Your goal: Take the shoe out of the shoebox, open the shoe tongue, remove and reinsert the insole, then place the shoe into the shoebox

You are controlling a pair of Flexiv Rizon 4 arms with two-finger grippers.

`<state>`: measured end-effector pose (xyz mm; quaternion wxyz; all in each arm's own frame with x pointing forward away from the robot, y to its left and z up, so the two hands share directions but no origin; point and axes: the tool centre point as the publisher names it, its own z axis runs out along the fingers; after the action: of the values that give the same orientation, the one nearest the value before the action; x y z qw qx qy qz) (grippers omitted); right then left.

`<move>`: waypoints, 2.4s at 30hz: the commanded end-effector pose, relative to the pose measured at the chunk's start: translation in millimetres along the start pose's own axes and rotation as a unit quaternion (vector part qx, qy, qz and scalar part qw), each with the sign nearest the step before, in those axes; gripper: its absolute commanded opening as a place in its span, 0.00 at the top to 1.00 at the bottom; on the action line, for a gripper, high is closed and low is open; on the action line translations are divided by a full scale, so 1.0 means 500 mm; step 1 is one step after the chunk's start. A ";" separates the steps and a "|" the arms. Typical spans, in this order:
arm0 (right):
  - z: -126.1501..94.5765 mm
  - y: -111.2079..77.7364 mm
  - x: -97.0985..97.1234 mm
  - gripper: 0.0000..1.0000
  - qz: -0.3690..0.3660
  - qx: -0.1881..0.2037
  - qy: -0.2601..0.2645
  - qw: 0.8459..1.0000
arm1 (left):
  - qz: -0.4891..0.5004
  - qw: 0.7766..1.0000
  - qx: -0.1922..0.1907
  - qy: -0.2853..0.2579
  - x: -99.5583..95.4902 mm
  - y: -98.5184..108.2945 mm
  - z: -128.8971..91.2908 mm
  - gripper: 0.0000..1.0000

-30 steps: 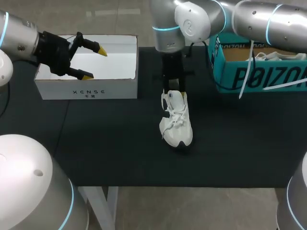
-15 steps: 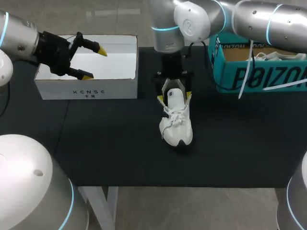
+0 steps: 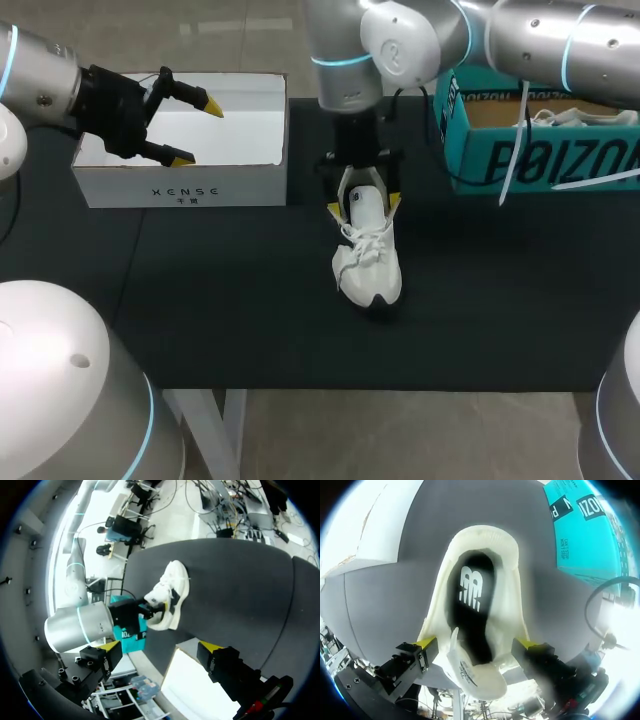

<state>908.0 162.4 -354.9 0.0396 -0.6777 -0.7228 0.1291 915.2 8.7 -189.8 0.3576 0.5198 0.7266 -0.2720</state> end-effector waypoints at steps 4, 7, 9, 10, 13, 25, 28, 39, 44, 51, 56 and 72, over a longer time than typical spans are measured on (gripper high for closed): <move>0.001 -0.030 0.003 0.00 0.000 -0.006 0.002 1.000 | 0.000 1.000 0.000 0.002 -0.001 0.000 0.000 0.00; 0.001 -0.041 0.005 0.00 0.000 -0.010 -0.003 1.000 | 0.000 1.000 0.000 0.002 -0.001 0.000 0.000 0.00; 0.003 -0.049 0.005 0.00 0.000 -0.010 -0.004 1.000 | 0.000 1.000 0.000 0.002 -0.001 0.000 0.000 0.00; 0.004 -0.053 0.005 0.00 0.000 -0.010 -0.006 1.000 | 0.000 1.000 0.000 0.002 -0.001 0.000 0.000 0.00; 0.008 -0.070 0.005 0.00 -0.001 -0.007 -0.005 1.000 | 0.000 1.000 0.000 0.002 -0.001 0.000 0.000 0.00; 0.004 -0.133 0.013 0.00 0.000 -0.015 0.006 1.000 | 0.000 1.000 0.000 0.002 -0.001 0.000 0.000 0.00; -0.008 -0.136 0.007 0.00 0.011 -0.031 -0.011 0.999 | 0.000 1.000 0.000 0.002 -0.001 0.000 0.000 0.00; -0.025 -0.100 0.024 1.00 -0.001 -0.066 -0.002 0.998 | 0.000 1.000 0.000 0.002 -0.001 0.000 0.000 0.00; -0.020 -0.072 0.016 1.00 -0.001 -0.078 -0.038 0.996 | 0.000 1.000 0.000 0.002 -0.001 0.000 0.000 0.00; -0.003 -0.031 -0.008 1.00 -0.001 -0.089 -0.045 0.995 | 0.000 1.000 0.000 0.002 -0.001 0.000 0.000 0.00; 0.012 0.004 -0.014 1.00 0.012 -0.084 -0.073 0.994 | 0.000 1.000 0.000 0.002 -0.001 0.000 0.000 0.00; -0.076 -0.010 -0.024 1.00 -0.022 -0.158 -0.048 0.986 | 0.000 1.000 0.000 0.002 -0.001 0.000 0.000 0.00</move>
<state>924.8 164.1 -334.9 -0.0889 -0.6625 -0.7394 0.0806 915.1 8.7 -189.8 0.3576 0.5198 0.7266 -0.2720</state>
